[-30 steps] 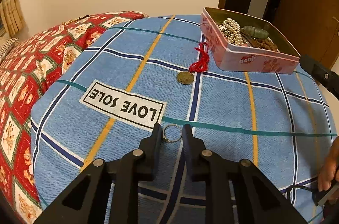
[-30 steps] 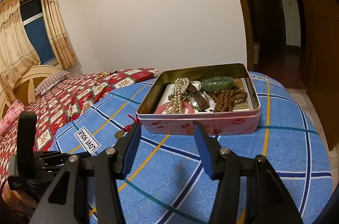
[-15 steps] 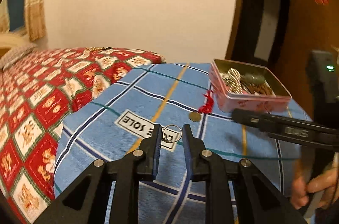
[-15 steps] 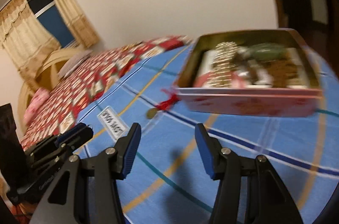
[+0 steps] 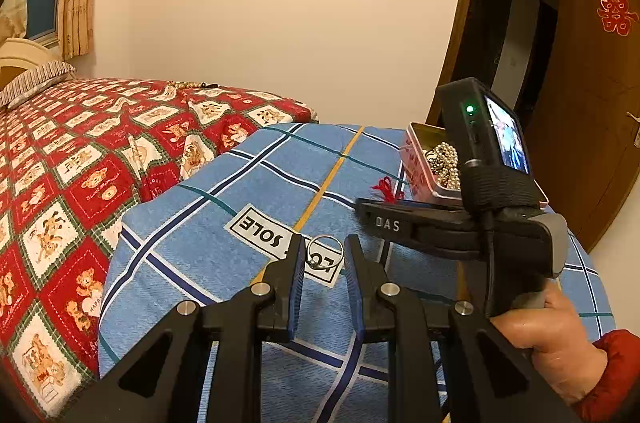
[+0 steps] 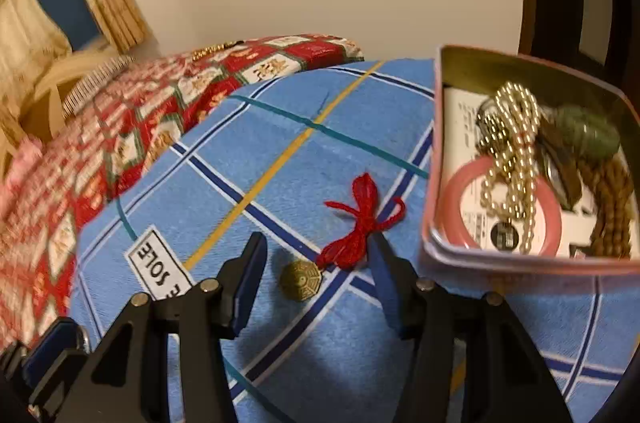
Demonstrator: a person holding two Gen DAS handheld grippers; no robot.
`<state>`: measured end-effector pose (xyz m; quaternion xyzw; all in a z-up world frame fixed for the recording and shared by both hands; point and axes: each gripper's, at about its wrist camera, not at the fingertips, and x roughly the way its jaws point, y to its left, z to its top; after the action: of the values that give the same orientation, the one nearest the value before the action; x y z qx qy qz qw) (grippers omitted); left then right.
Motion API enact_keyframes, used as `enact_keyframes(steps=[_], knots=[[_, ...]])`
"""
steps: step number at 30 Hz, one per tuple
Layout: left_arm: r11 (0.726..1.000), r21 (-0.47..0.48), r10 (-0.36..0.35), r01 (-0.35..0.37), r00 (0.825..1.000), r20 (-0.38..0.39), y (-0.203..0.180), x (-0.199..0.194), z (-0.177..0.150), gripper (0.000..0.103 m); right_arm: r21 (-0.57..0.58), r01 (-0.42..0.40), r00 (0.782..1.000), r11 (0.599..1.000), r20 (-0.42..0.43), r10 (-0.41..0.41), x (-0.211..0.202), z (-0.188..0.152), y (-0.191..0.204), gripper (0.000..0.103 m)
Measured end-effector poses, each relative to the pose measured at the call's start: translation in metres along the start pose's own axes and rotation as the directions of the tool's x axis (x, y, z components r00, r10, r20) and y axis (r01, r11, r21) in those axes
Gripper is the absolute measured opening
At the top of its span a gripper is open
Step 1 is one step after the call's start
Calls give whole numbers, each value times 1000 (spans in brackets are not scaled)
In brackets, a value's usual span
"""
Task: Organize jewelry
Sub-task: 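Grasp the red string with the right gripper while the left lifts the ring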
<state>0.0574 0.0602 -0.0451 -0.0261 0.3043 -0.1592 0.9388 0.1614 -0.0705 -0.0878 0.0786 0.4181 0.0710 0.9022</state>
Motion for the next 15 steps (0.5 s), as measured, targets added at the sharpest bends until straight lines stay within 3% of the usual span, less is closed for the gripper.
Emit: enact_keyframes(steps=[1, 2, 4, 7, 9, 15], knots=[[1000, 2, 1, -1, 1000, -1, -1, 0, 0, 20, -16, 7, 1000, 1000, -4, -7, 0, 0, 0, 24], [1000, 3, 3, -3, 1000, -1, -1, 0, 0, 20, -36, 8, 1000, 999, -18, -9, 1, -1, -1, 11], [1000, 13, 7, -7, 1000, -3, -2, 1, 0, 20, -45, -19, 1000, 999, -24, 18, -1, -2, -5, 10], [999, 30, 15, -15, 1000, -4, -6, 2, -1, 20, -7, -144, 989, 990, -14, 144, -8, -6, -17, 8], [999, 37, 19, -19, 1000, -5, -7, 2, -1, 20, 8, -226, 974, 974, 36, 225, -23, -12, -27, 8], [999, 43, 22, -21, 1000, -15, -9, 4, -2, 20, 26, -321, 936, 947, 158, 314, -75, -27, -44, 8]])
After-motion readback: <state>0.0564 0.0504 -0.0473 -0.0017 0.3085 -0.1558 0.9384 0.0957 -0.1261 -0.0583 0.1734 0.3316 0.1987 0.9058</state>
